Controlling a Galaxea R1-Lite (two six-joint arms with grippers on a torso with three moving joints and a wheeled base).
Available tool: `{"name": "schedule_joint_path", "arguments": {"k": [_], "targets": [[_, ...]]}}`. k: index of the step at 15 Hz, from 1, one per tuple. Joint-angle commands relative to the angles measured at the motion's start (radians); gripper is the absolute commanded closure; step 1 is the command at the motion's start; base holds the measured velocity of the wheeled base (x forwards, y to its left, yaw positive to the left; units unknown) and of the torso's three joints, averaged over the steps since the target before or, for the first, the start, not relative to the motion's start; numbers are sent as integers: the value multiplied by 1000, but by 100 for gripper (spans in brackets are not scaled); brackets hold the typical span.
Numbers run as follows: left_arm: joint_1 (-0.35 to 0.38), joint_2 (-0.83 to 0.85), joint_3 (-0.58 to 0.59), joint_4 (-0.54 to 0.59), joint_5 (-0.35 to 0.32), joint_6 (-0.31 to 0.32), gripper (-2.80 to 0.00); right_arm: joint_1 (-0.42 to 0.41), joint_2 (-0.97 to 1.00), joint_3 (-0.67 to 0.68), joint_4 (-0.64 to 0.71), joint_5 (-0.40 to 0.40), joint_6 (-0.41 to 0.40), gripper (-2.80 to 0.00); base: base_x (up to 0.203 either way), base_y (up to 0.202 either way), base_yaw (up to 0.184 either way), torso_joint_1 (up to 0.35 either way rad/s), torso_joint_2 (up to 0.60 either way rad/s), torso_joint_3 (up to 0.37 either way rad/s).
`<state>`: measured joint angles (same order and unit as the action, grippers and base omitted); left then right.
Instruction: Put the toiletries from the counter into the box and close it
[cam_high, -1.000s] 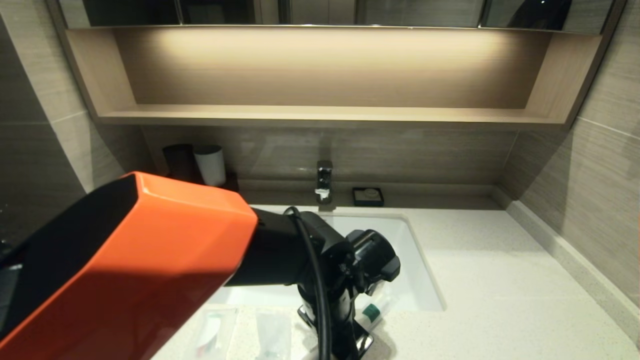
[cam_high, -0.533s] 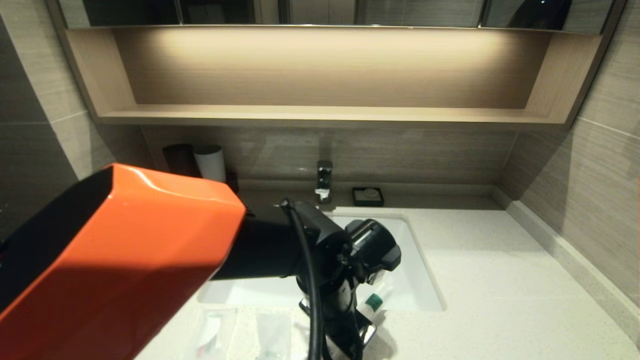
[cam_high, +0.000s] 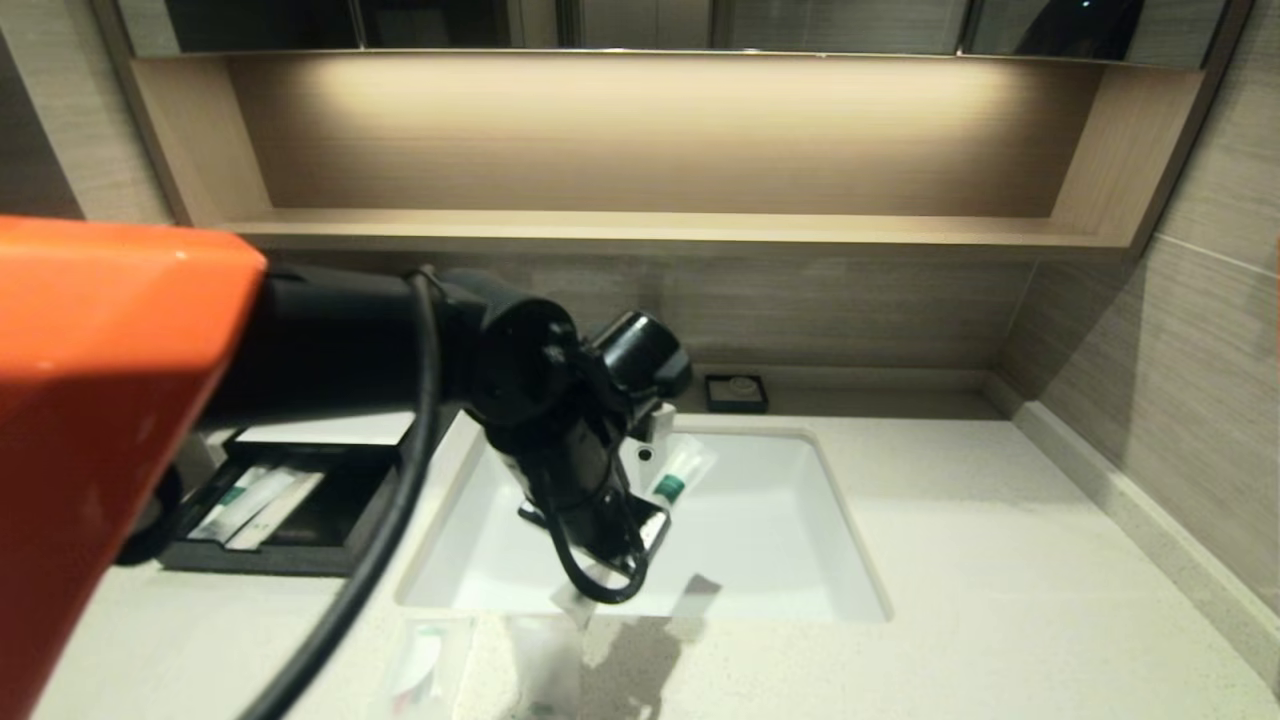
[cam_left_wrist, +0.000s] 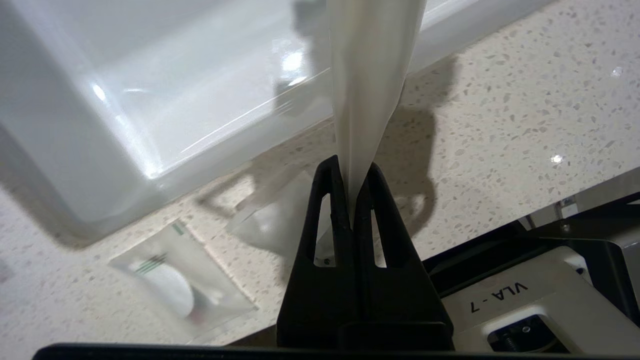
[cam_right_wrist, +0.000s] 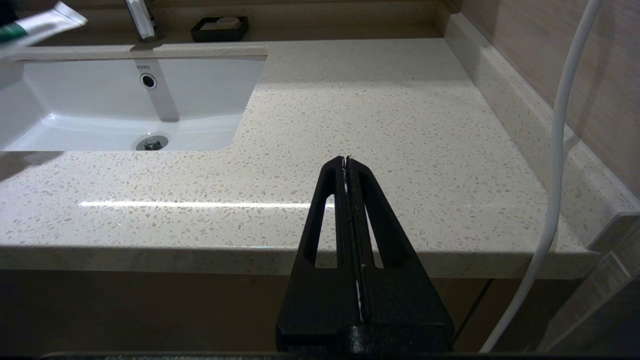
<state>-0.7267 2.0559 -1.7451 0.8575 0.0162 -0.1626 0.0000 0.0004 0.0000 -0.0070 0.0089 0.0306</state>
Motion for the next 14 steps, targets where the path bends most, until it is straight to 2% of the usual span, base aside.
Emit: {"name": "schedule_joint_path", "arguments": {"k": [1, 4, 6, 10, 14], "targets": [[109, -78, -64, 100, 1, 0, 0, 0, 1, 0, 1, 0, 0, 0, 0, 0, 0, 0, 0, 0], [241, -123, -112, 254, -1, 4, 0, 0, 1, 0, -1, 0, 0, 0, 0, 0, 0, 0, 0, 0], [314, -146, -115, 313, -5, 5, 0, 0, 1, 0, -1, 0, 0, 0, 0, 0, 0, 0, 0, 0], [370, -185, -109, 447, -5, 9, 0, 0, 1, 0, -1, 0, 0, 0, 0, 0, 0, 0, 0, 0], [467, -211, -73, 478, -9, 9, 0, 0, 1, 0, -1, 0, 0, 0, 0, 0, 0, 0, 0, 0]]}}
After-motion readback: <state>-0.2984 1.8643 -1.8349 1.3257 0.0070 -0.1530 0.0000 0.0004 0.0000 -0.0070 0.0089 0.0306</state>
